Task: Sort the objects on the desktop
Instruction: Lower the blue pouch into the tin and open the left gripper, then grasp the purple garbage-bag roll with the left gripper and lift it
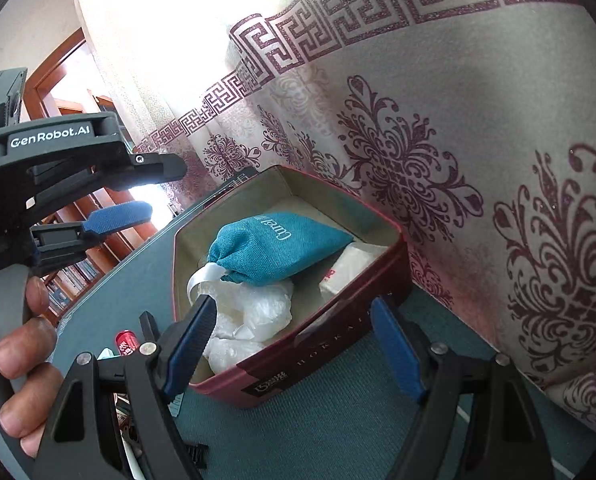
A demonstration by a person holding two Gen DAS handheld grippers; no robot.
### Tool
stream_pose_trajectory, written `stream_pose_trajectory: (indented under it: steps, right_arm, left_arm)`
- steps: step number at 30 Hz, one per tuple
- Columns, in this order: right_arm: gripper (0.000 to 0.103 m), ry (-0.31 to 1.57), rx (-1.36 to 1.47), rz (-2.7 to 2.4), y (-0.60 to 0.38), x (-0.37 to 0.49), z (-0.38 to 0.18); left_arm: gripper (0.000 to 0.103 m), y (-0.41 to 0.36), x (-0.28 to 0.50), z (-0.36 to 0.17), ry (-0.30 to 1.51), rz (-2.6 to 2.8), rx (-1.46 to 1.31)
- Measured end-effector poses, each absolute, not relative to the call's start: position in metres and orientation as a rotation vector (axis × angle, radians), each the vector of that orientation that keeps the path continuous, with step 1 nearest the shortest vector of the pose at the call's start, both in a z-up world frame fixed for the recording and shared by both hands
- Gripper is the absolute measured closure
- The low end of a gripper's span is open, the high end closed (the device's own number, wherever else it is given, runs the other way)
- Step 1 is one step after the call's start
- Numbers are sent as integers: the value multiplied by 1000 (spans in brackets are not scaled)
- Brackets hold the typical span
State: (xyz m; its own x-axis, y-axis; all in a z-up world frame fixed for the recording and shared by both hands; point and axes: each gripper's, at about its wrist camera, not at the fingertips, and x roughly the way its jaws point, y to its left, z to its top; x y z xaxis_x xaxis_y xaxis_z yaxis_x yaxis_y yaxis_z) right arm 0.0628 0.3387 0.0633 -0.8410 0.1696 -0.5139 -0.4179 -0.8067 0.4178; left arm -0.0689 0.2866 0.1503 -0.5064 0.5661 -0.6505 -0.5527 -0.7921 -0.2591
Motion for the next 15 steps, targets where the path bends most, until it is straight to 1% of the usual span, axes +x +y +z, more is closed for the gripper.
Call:
stream_pose_trajectory:
  steps: [6,10,15]
  right_arm:
    - [20,737,-653,2642,334,64,64]
    - [20,722,-646,2647,330,67,63]
    - [19,702,-635,2651,327,69,62]
  left_arm:
    - [51,244,-70,148,-50,2349,-1045]
    - [43,206,-70,144,-97,2410,-1085]
    - [42,161,-74,134,-138,2466,-1144]
